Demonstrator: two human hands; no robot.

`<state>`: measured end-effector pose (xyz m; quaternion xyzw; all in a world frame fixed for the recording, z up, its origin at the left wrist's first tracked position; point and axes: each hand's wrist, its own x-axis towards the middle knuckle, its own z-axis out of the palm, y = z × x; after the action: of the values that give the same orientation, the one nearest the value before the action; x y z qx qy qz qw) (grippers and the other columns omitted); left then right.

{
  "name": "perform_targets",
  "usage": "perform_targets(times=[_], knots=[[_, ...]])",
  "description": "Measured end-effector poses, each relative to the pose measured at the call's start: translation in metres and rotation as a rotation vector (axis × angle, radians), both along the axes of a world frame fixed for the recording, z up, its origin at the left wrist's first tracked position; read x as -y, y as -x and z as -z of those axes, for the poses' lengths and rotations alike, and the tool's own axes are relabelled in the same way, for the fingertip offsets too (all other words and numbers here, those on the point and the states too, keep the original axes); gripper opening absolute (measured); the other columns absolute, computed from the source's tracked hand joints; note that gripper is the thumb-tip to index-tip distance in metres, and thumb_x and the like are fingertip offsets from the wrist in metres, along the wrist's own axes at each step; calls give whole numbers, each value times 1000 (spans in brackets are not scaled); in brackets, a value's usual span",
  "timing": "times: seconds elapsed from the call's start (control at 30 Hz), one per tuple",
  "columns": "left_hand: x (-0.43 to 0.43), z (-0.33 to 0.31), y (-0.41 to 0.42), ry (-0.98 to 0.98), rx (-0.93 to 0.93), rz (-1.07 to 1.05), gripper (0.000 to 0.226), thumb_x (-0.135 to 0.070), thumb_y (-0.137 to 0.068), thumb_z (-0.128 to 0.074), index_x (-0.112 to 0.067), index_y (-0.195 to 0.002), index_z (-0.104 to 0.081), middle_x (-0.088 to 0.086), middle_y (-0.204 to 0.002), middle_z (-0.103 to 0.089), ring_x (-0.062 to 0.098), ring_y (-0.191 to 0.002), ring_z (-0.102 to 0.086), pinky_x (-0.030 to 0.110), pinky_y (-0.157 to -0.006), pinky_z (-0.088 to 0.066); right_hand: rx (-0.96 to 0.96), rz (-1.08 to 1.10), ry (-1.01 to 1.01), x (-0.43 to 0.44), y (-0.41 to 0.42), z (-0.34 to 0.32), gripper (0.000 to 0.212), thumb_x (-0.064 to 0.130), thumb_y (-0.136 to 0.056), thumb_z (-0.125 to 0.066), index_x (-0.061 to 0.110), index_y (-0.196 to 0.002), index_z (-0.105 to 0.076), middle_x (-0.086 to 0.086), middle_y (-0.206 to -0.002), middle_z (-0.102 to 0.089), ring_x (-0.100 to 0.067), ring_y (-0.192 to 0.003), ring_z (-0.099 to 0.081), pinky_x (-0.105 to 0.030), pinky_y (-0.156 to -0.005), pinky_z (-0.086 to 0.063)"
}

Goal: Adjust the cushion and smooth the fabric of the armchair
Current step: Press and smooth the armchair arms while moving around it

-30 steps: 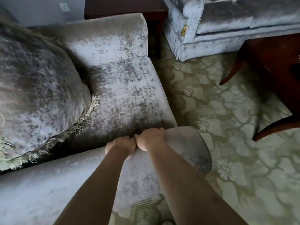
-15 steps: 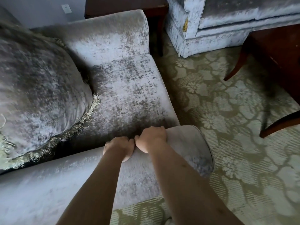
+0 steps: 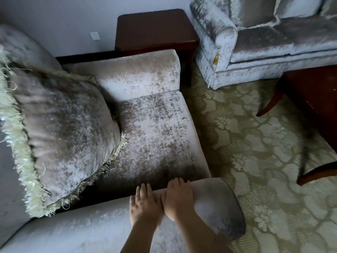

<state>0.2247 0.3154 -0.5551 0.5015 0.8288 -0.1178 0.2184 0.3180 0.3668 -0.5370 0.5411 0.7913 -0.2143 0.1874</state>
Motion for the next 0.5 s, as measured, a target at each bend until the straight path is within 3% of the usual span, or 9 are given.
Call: perform_targets(times=[0.1,0.23,0.5], knots=[[1,-30,7,34,-82,46,63,-41,-98,-11,-9,-149,5,7,-159,5,23,-145,10,43,-116,3,27,-119,-32,-2,20,-28,54,33,-101,-22,6,-147,-16,-18,-155,-18,-35,-142,-10,-54,-114,0],[-16,-97,45,-115,-158,48,64,-46,-97,-10,-11,-150,-1,9,-159,1,23,-145,8,43,-116,5,-64,-24,-92,-17,51,-90,57,41,-98,-26,6,-143,-26,-19,-149,-30,-35,-138,-22,-52,-113,-9],[-15,-225,152,-260,-231,61,61,-43,-99,-9,-10,-150,-6,10,-159,-5,23,-146,3,46,-114,7,-96,-69,-268,-20,168,-204,52,42,-97,-28,9,-136,-38,-15,-138,-44,-31,-128,-36,-48,-105,-24]])
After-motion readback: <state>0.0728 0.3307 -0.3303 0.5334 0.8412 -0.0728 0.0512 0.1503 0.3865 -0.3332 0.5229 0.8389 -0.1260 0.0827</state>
